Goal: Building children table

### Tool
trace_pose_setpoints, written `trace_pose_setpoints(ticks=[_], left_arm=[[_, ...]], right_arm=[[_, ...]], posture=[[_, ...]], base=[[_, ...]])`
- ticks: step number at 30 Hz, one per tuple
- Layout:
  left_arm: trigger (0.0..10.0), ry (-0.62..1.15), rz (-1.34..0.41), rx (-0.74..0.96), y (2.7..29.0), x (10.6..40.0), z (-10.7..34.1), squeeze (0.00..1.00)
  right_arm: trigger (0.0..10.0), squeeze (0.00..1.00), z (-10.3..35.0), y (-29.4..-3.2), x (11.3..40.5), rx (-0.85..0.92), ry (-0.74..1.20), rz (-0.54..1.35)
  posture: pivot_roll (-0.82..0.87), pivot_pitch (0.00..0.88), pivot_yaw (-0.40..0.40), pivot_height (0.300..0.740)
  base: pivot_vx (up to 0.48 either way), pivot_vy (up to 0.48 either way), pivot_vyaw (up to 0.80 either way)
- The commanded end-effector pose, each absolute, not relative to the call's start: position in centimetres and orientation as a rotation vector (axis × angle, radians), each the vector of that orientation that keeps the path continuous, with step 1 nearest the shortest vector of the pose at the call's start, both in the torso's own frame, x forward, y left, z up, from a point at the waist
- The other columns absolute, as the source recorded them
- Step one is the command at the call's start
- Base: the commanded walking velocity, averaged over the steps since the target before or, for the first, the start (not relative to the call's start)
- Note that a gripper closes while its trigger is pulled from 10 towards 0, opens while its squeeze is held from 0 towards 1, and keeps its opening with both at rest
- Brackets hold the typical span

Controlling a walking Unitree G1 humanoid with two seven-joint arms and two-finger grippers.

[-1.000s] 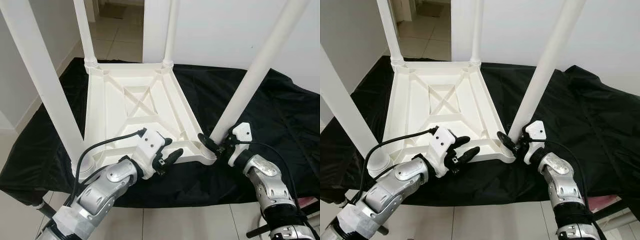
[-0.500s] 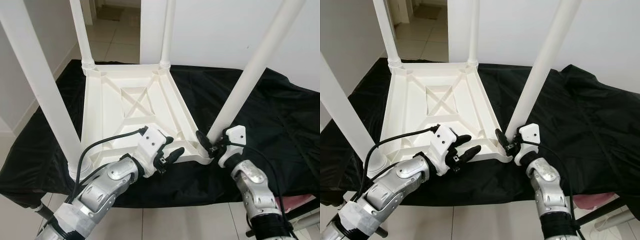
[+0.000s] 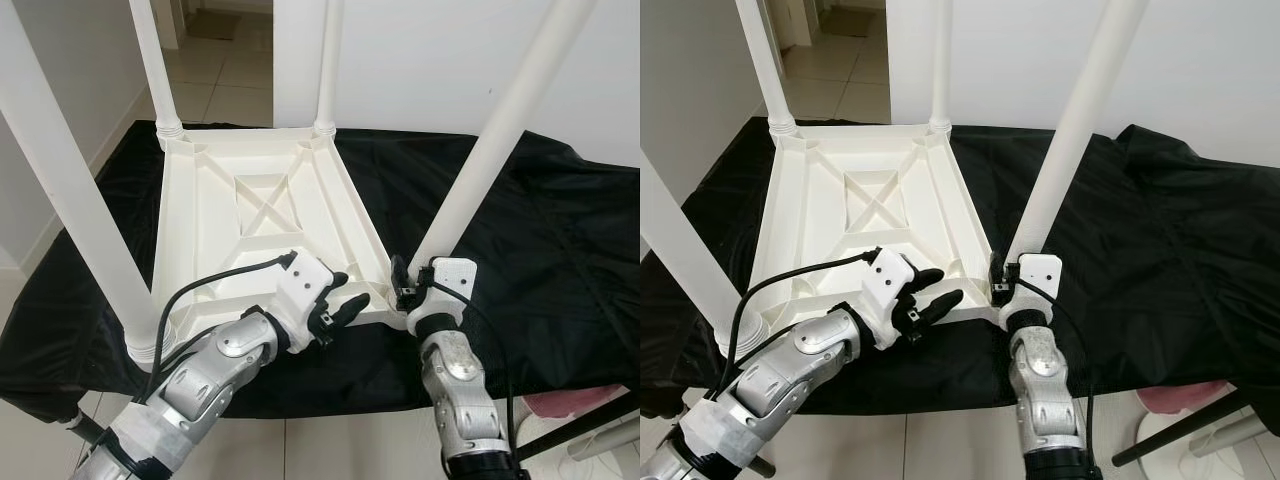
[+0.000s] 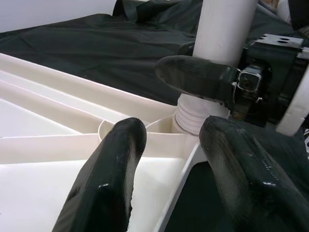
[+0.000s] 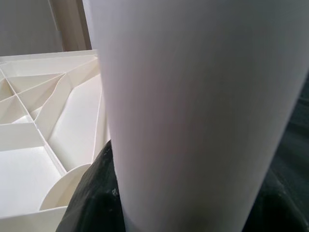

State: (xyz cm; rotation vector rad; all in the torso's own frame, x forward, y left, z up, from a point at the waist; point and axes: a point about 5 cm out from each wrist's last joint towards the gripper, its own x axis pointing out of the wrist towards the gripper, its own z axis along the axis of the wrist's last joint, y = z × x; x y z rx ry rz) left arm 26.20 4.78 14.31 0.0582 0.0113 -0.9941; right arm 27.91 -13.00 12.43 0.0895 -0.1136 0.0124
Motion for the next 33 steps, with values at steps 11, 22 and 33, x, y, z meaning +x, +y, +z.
trace_pose_setpoints(ticks=[11, 22, 33], left_arm=[[10.0, 0.0, -1.192, 0.063, 4.3, 25.8, 14.8, 0.0], [10.0, 0.007, -1.185, 0.057, 4.2, 25.6, 14.5, 0.0], [10.0, 0.007, -1.192, 0.061, 4.1, 25.7, 14.6, 0.0]], right_arm=[[10.0, 1.0, 12.4, -13.9, 28.3, 0.104, -0.097, 0.023], [10.0, 1.0, 12.3, -16.1, 28.4, 0.046, -0.139, 0.157], [10.0, 0.0, 12.5, -16.9, 28.5, -0.035, -0.122, 0.482]], posture=[[-0.02, 0.0, -0.057, 0.74], [-0.02, 0.0, -0.059, 0.74], [-0.03, 0.0, -0.052, 0.74]], base=[[0.0, 0.0, 0.0], [0.0, 0.0, 0.0], [0.0, 0.0, 0.0]])
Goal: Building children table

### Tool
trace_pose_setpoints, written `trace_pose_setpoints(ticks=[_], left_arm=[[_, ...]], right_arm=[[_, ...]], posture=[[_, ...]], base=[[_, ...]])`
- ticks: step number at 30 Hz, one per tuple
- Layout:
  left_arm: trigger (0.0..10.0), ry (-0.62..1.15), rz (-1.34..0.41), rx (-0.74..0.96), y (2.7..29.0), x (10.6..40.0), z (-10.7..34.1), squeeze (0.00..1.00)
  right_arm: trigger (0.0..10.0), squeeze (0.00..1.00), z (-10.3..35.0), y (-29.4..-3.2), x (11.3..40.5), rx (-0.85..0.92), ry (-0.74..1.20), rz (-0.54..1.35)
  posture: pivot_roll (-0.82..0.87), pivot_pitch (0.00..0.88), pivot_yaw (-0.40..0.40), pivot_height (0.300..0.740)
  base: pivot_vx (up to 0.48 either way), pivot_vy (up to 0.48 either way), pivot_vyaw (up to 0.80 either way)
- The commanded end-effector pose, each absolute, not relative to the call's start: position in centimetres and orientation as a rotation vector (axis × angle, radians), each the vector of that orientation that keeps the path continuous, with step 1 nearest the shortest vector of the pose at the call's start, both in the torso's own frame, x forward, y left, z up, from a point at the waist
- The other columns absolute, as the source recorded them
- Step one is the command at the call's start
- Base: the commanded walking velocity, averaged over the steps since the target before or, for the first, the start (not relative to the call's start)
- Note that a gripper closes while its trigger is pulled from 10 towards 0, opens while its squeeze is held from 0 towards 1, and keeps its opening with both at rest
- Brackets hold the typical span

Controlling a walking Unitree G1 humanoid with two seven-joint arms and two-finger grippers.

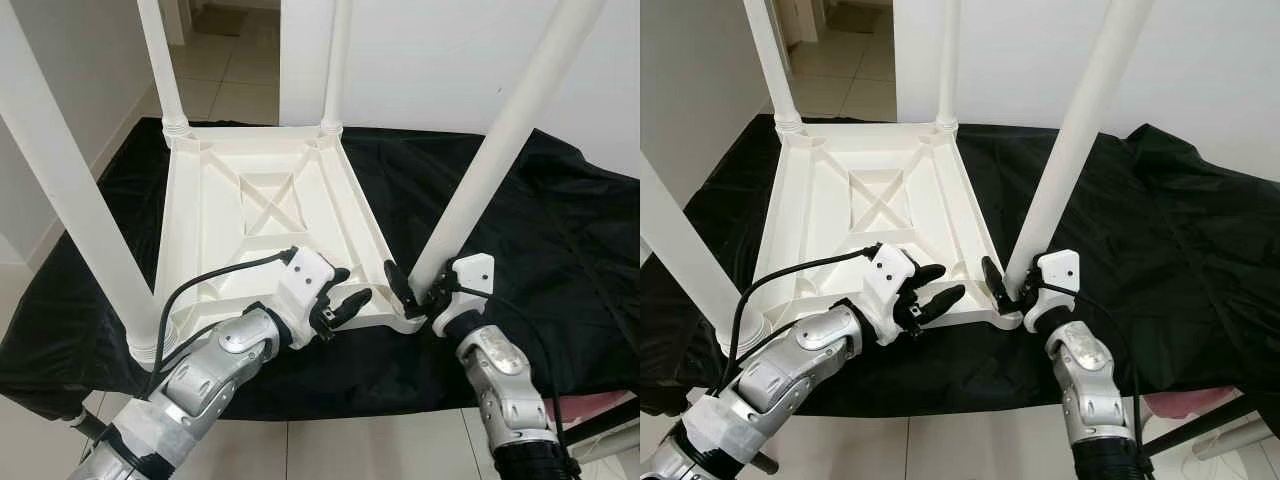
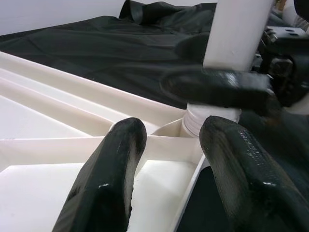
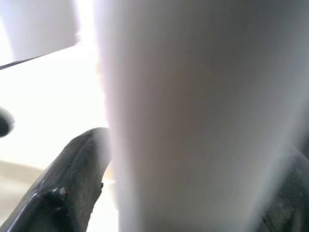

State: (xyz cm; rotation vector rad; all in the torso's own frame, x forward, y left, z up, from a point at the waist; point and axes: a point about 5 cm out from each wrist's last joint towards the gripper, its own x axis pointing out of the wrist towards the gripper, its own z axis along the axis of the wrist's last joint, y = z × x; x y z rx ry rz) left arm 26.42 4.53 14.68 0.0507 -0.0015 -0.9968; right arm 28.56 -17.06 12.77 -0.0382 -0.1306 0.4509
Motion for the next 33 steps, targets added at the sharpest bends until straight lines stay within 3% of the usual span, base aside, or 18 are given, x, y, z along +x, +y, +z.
trace_pose_setpoints(ticks=[1, 11, 12, 13, 14, 26, 27, 33], left_arm=[[10.0, 0.007, -1.192, 0.061, 4.1, 25.7, 14.6, 0.0], [10.0, 0.003, -1.205, 0.057, 3.8, 25.7, 14.7, 0.0], [10.0, 0.003, -1.207, 0.058, 3.8, 25.7, 14.7, 0.0], [10.0, 0.004, -1.21, 0.057, 3.8, 25.7, 14.7, 0.0], [10.0, 0.005, -1.21, 0.057, 3.8, 25.7, 14.7, 0.0], [10.0, 0.007, -1.206, 0.055, 3.9, 25.6, 14.6, 0.0], [10.0, 0.008, -1.207, 0.053, 3.8, 25.6, 14.6, 0.0], [10.0, 0.012, -1.208, 0.052, 3.8, 25.6, 14.6, 0.0]], right_arm=[[10.0, 0.0, 12.5, -16.9, 28.5, -0.035, -0.122, 0.482], [10.0, 0.0, 12.3, -17.5, 29.6, -0.108, -0.066, 0.665], [4.9, 0.0, 12.2, -17.6, 29.8, -0.115, -0.055, 0.684], [3.0, 0.0, 12.1, -17.7, 29.9, -0.123, -0.05, 0.692], [0.0, 0.0, 12.0, -17.8, 29.9, -0.125, -0.045, 0.702], [0.0, 0.0, 11.7, -17.9, 29.6, -0.103, -0.041, 0.73], [10.0, 0.0, 11.9, -17.8, 29.5, -0.095, -0.049, 0.724], [10.0, 0.0, 12.2, -17.5, 29.4, -0.058, -0.078, 0.687]], posture=[[-0.03, 0.0, -0.052, 0.74], [-0.05, 0.0, -0.045, 0.74], [-0.05, 0.0, -0.045, 0.74], [-0.05, 0.0, -0.045, 0.74], [-0.04, 0.0, -0.046, 0.74], [-0.04, 0.0, -0.048, 0.74], [-0.05, 0.0, -0.048, 0.74], [-0.05, 0.0, -0.048, 0.74]], base=[[0.0, 0.0, 0.0], [0.0, 0.0, 0.0], [0.0, 0.0, 0.0], [0.0, 0.0, 0.0], [0.0, 0.0, 0.0], [0.0, 0.0, 0.0], [0.0, 0.0, 0.0], [0.0, 0.0, 0.0]])
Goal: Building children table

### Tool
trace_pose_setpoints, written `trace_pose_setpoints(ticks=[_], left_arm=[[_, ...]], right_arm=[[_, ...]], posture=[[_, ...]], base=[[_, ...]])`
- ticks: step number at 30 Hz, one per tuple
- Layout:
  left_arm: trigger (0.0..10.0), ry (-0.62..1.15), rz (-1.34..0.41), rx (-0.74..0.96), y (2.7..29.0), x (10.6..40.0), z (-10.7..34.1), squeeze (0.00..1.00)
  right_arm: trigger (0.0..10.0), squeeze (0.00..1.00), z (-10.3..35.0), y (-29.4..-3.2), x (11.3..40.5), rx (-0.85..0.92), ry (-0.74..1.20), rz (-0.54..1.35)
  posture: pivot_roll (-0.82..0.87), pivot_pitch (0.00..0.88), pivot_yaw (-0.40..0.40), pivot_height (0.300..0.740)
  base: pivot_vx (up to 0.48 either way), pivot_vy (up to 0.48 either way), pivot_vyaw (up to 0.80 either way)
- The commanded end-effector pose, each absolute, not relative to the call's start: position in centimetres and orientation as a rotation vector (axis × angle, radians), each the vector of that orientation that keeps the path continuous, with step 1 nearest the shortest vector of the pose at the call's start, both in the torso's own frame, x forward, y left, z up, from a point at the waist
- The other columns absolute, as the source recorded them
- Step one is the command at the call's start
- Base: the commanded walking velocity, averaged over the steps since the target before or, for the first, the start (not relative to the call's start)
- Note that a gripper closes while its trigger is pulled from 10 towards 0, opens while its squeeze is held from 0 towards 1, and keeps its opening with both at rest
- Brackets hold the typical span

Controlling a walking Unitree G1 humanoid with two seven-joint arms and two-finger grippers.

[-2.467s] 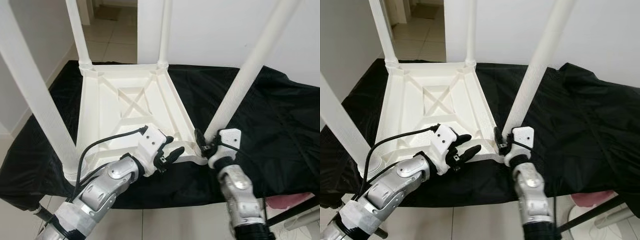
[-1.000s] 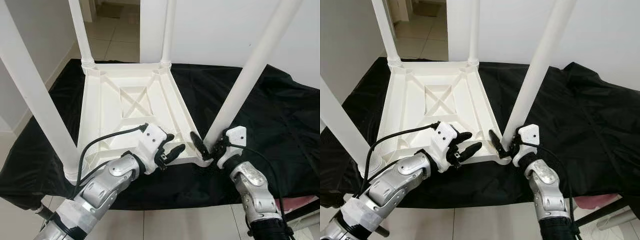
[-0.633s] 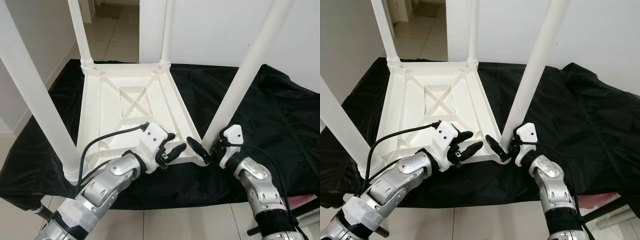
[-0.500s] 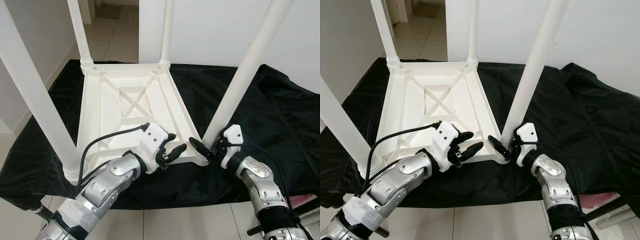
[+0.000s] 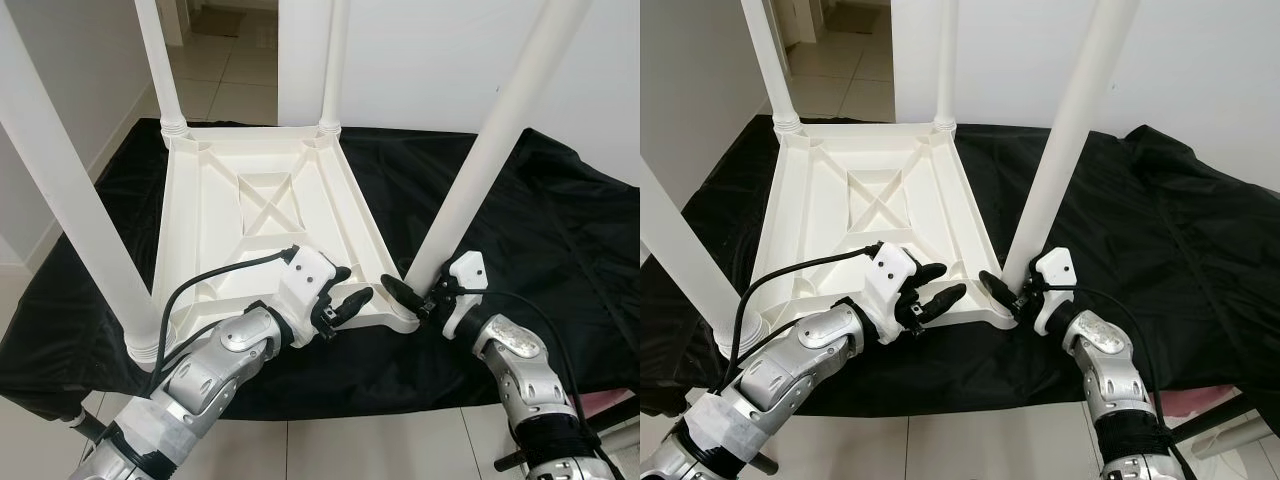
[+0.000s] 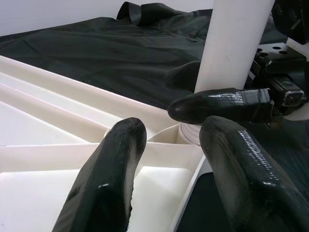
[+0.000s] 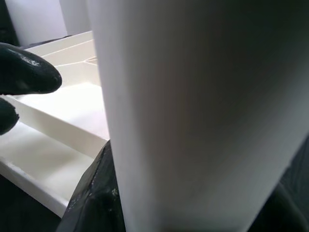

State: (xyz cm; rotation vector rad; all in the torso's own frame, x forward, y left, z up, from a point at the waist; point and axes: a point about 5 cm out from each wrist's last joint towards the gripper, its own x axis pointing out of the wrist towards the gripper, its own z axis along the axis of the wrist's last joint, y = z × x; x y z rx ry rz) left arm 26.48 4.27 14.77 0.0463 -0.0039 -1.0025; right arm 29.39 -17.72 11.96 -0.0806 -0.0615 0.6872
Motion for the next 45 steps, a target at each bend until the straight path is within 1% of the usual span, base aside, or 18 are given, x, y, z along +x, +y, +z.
trace_pose_setpoints(ticks=[1, 2, 3, 4, 6, 8, 11, 14, 15, 17, 18, 19, 21, 24, 33, 34, 42, 45], left_arm=[[10.0, 0.012, -1.208, 0.052, 3.8, 25.6, 14.6, 0.0], [10.0, 0.012, -1.207, 0.053, 3.9, 25.6, 14.5, 0.0], [10.0, 0.012, -1.207, 0.053, 3.9, 25.6, 14.5, 0.0], [10.0, 0.011, -1.204, 0.055, 3.9, 25.7, 14.5, 0.0], [10.0, 0.011, -1.204, 0.055, 3.9, 25.7, 14.5, 0.0], [10.0, 0.011, -1.203, 0.055, 3.9, 25.7, 14.5, 0.0], [10.0, 0.013, -1.209, 0.055, 3.8, 25.5, 14.4, 0.0], [10.0, 0.013, -1.211, 0.057, 3.8, 25.5, 14.4, 0.0], [10.0, 0.012, -1.211, 0.057, 3.8, 25.5, 14.5, 0.0], [10.0, 0.012, -1.211, 0.057, 3.8, 25.5, 14.5, 0.0], [10.0, 0.011, -1.21, 0.056, 3.8, 25.5, 14.5, 0.0], [10.0, 0.011, -1.21, 0.056, 3.8, 25.5, 14.5, 0.0], [10.0, 0.009, -1.208, 0.056, 3.8, 25.5, 14.6, 0.0], [10.0, 0.01, -1.206, 0.055, 3.8, 25.4, 14.5, 0.0], [10.0, 0.011, -1.206, 0.054, 3.8, 25.4, 14.5, 0.0], [10.0, 0.015, -1.21, 0.057, 3.7, 25.2, 14.4, 0.0], [10.0, 0.022, -1.208, 0.057, 3.8, 25.2, 14.1, 0.0], [10.0, 0.023, -1.205, 0.059, 3.8, 25.2, 14.1, 0.0]], right_arm=[[10.0, 0.0, 12.2, -17.5, 29.4, -0.058, -0.078, 0.687], [10.0, 0.0, 12.4, -17.2, 29.2, -0.054, -0.107, 0.64], [10.0, 0.0, 12.4, -17.2, 29.2, -0.054, -0.107, 0.64], [10.0, 0.0, 12.6, -16.5, 28.9, -0.02, -0.145, 0.526], [10.0, 0.0, 12.6, -16.5, 28.9, -0.02, -0.145, 0.526], [10.0, 0.0, 12.6, -16.1, 28.7, 0.005, -0.147, 0.483], [10.0, 0.0, 11.8, -14.5, 28.1, 0.002, -0.106, 0.37], [10.0, 0.0, 11.6, -14.3, 28.1, 0.005, -0.095, 0.326], [10.0, 0.0, 11.3, -14.2, 28.1, 0.034, -0.075, 0.244], [10.0, 0.0, 11.3, -14.2, 28.1, 0.034, -0.075, 0.244], [10.0, 0.0, 11.2, -14.1, 28.1, 0.047, -0.061, 0.162], [10.0, 0.0, 11.2, -14.1, 28.1, 0.047, -0.061, 0.162], [10.0, 0.0, 10.8, -13.6, 28.0, 0.076, -0.035, 0.045], [10.0, 0.0, 11.0, -12.8, 27.9, 0.099, -0.042, 0.017], [10.0, 0.0, 11.6, -12.2, 27.6, 0.09, -0.063, 0.037], [10.0, 1.0, 11.7, -12.3, 27.4, 0.095, -0.07, 0.036], [10.0, 1.0, 12.4, -13.0, 27.0, 0.09, -0.107, 0.06], [10.0, 1.0, 12.8, -13.8, 26.9, 0.086, -0.121, 0.11]], posture=[[-0.05, 0.0, -0.048, 0.74], [-0.05, 0.0, -0.051, 0.74], [-0.05, 0.0, -0.051, 0.74], [-0.04, 0.0, -0.052, 0.74], [-0.04, 0.0, -0.052, 0.74], [-0.04, 0.0, -0.053, 0.74], [-0.04, 0.0, -0.056, 0.74], [-0.04, 0.0, -0.058, 0.74], [-0.03, 0.0, -0.059, 0.74], [-0.03, 0.0, -0.059, 0.74], [-0.03, 0.0, -0.06, 0.74], [-0.03, 0.0, -0.06, 0.74], [-0.03, 0.0, -0.061, 0.74], [-0.02, 0.0, -0.07, 0.74], [-0.02, 0.0, -0.074, 0.74], [-0.02, 0.0, -0.077, 0.74], [-0.02, 0.0, -0.083, 0.74], [-0.02, 0.0, -0.088, 0.74]], base=[[0.0, 0.0, 0.0], [0.0, 0.0, 0.0], [0.0, 0.0, 0.0], [0.0, 0.0, 0.0], [0.0, 0.0, 0.0], [0.0, 0.0, 0.0], [0.0, 0.0, 0.0], [0.0, 0.0, 0.0], [0.0, 0.0, 0.0], [0.0, 0.0, 0.0], [0.0, 0.0, 0.0], [0.0, 0.0, 0.0], [0.0, 0.0, 0.0], [0.0, 0.0, 0.0], [0.0, 0.0, 0.0], [0.0, 0.0, 0.0], [0.0, 0.0, 0.0], [0.0, 0.0, 0.0]])
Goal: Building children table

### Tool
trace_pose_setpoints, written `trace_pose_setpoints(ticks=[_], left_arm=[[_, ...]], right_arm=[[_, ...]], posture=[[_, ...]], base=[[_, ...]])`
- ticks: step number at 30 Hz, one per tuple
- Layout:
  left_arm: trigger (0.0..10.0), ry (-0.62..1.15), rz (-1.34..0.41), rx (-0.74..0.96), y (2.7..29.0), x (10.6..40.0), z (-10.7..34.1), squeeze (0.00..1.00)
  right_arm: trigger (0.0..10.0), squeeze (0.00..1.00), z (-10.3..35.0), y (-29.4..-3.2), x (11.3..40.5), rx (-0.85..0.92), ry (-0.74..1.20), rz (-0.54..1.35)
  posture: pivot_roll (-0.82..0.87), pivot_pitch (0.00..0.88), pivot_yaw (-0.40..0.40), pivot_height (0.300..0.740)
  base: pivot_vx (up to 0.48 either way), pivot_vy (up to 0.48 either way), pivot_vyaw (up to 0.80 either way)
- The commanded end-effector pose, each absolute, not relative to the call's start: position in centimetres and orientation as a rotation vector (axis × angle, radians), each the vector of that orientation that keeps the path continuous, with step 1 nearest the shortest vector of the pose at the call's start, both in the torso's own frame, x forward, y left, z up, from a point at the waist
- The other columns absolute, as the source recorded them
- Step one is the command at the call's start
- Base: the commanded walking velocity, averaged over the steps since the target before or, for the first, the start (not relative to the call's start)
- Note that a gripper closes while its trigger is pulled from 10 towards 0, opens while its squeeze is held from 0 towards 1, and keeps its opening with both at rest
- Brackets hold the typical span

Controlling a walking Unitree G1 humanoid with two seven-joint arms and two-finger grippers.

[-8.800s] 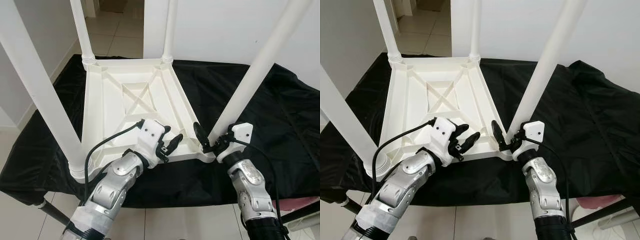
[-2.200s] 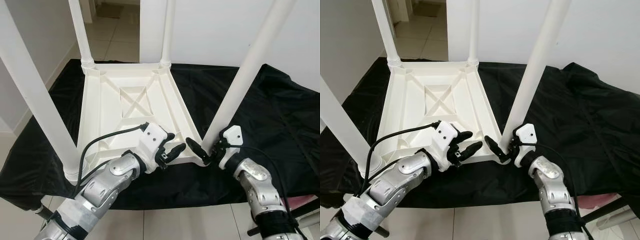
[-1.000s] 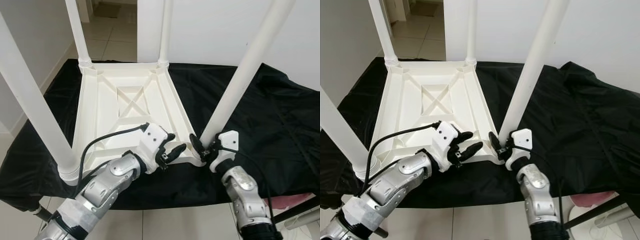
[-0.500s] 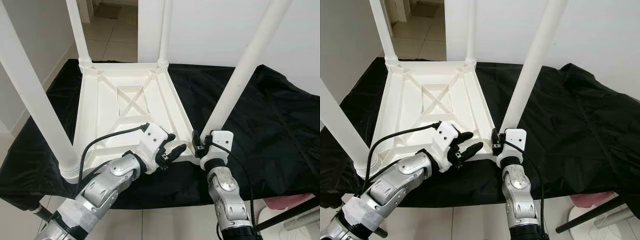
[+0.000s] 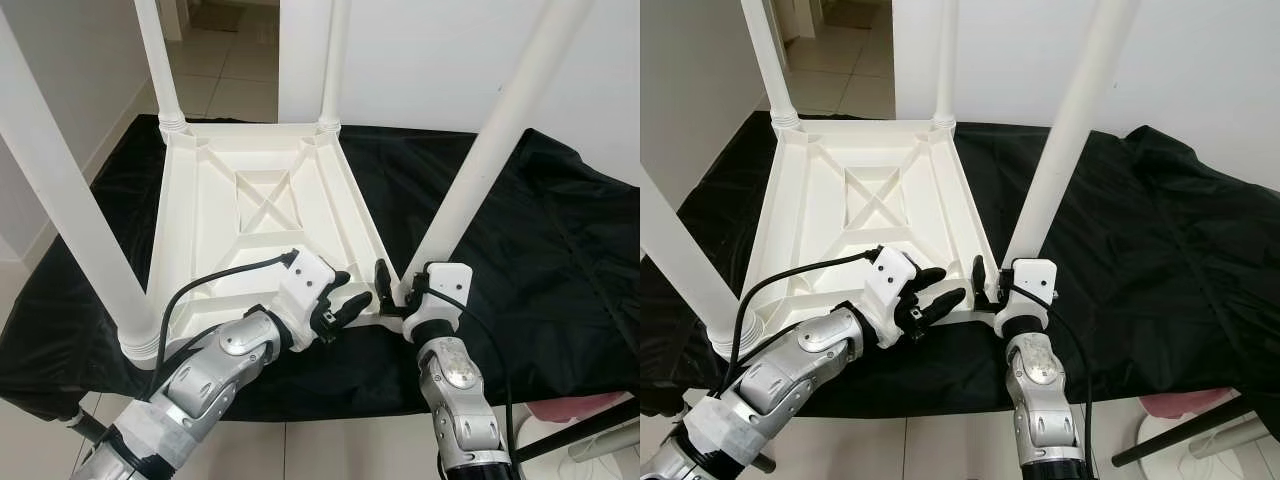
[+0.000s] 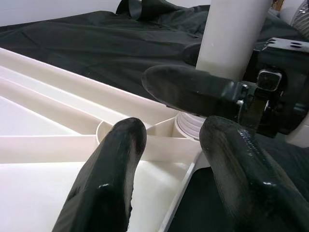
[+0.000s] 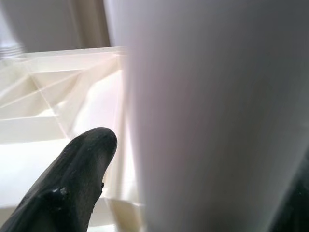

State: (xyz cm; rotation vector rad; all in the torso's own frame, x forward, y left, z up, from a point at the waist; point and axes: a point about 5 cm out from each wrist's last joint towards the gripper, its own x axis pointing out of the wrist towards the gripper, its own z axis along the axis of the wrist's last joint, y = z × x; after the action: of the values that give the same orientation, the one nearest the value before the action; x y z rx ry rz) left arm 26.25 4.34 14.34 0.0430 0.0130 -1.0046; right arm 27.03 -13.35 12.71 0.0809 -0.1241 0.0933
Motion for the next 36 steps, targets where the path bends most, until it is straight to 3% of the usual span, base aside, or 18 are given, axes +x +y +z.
trace_pose_setpoints(ticks=[1, 3, 4, 7, 11, 24, 25, 26, 27, 36], left_arm=[[10.0, 0.024, -1.205, 0.067, 3.9, 25.3, 14.1, 0.0], [10.0, 0.025, -1.205, 0.072, 3.9, 25.3, 14.0, 0.0], [10.0, 0.027, -1.204, 0.078, 4.0, 25.4, 14.0, 0.0], [10.0, 0.028, -1.203, 0.082, 4.0, 25.4, 13.9, 0.0], [10.0, 0.031, -1.211, 0.084, 4.1, 25.5, 13.9, 0.0], [10.0, 0.021, -1.219, 0.11, 4.3, 26.4, 14.4, 0.0], [10.0, 0.018, -1.22, 0.115, 4.3, 26.5, 14.4, 0.0], [10.0, 0.018, -1.22, 0.115, 4.3, 26.5, 14.4, 0.0], [10.0, 0.015, -1.223, 0.116, 4.2, 26.6, 14.5, 0.0], [10.0, -0.006, -1.222, 0.127, 3.9, 27.3, 14.9, 0.0]], right_arm=[[10.0, 0.18, 12.8, -14.2, 26.9, 0.069, -0.124, 0.159], [10.0, 0.18, 12.9, -14.4, 26.8, 0.057, -0.126, 0.192], [10.0, 0.0, 13.0, -14.8, 26.8, 0.049, -0.134, 0.233], [10.0, 0.0, 13.1, -15.0, 26.8, 0.045, -0.14, 0.256], [10.0, 0.0, 12.9, -16.0, 26.6, -0.002, -0.11, 0.491], [10.0, 0.0, 12.3, -18.5, 27.4, -0.081, -0.028, 0.678], [4.0, 0.0, 12.2, -18.7, 27.6, -0.092, -0.02, 0.692], [4.0, 0.0, 12.2, -18.7, 27.6, -0.092, -0.02, 0.692], [0.1, 0.0, 12.2, -18.8, 27.8, -0.099, -0.017, 0.699], [0.0, 0.0, 11.6, -18.8, 28.1, -0.097, -0.003, 0.734]], posture=[[-0.02, 0.0, -0.089, 0.74], [-0.02, 0.0, -0.089, 0.74], [-0.02, 0.0, -0.089, 0.74], [-0.02, 0.0, -0.089, 0.74], [-0.03, 0.0, -0.074, 0.74], [-0.04, 0.0, -0.049, 0.74], [-0.04, 0.0, -0.046, 0.74], [-0.04, 0.0, -0.046, 0.74], [-0.04, 0.0, -0.047, 0.74], [-0.04, 0.0, -0.048, 0.74]], base=[[0.0, 0.0, 0.0], [0.0, 0.0, 0.0], [0.0, 0.0, 0.0], [0.0, 0.0, 0.0], [0.0, 0.0, 0.0], [0.0, 0.0, 0.0], [0.0, 0.0, 0.0], [0.0, 0.0, 0.0], [0.0, 0.0, 0.0], [0.0, 0.0, 0.0]])
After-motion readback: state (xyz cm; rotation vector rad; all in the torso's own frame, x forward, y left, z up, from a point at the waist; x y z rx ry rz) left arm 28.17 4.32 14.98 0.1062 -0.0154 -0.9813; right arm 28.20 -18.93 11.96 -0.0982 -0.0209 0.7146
